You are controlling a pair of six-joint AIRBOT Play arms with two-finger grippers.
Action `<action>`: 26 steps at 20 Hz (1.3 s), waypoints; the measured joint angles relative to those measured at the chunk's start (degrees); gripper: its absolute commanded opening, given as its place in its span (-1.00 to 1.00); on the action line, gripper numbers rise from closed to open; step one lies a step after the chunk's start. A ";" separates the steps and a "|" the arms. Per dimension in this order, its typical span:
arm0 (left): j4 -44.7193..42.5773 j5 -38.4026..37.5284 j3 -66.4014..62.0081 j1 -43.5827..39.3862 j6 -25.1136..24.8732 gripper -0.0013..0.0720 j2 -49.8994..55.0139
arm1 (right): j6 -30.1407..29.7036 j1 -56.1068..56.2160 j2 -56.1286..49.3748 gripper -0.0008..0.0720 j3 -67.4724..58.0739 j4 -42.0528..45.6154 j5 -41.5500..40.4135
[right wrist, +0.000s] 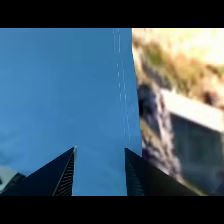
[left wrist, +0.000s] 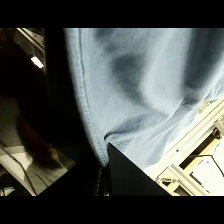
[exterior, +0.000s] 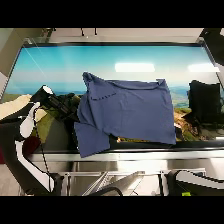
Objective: Fold the shirts.
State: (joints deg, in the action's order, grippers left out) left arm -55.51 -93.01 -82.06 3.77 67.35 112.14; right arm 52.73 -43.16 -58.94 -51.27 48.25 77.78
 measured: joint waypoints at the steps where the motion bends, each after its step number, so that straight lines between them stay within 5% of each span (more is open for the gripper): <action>1: 0.02 -0.13 0.04 -0.02 -0.15 -0.89 0.00 | 0.52 0.00 -0.09 0.02 1.64 0.48 0.26; 16: 0.20 -2.47 0.11 -0.02 -0.50 -0.89 0.00 | 3.02 0.63 -4.87 0.00 9.70 7.50 -0.07; 19: 1.33 -2.47 0.13 0.00 -1.09 -0.89 -0.09 | 2.01 4.50 -6.34 -0.86 10.75 7.45 0.20; 26: 12.68 -2.97 0.15 1.84 -3.91 -0.89 -15.52 | -2.67 11.58 0.85 -0.93 -2.36 -6.60 0.68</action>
State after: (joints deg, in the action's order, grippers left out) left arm -42.83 -95.98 -81.91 5.61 63.44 96.62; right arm 50.06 -31.57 -58.08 -53.63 41.65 78.46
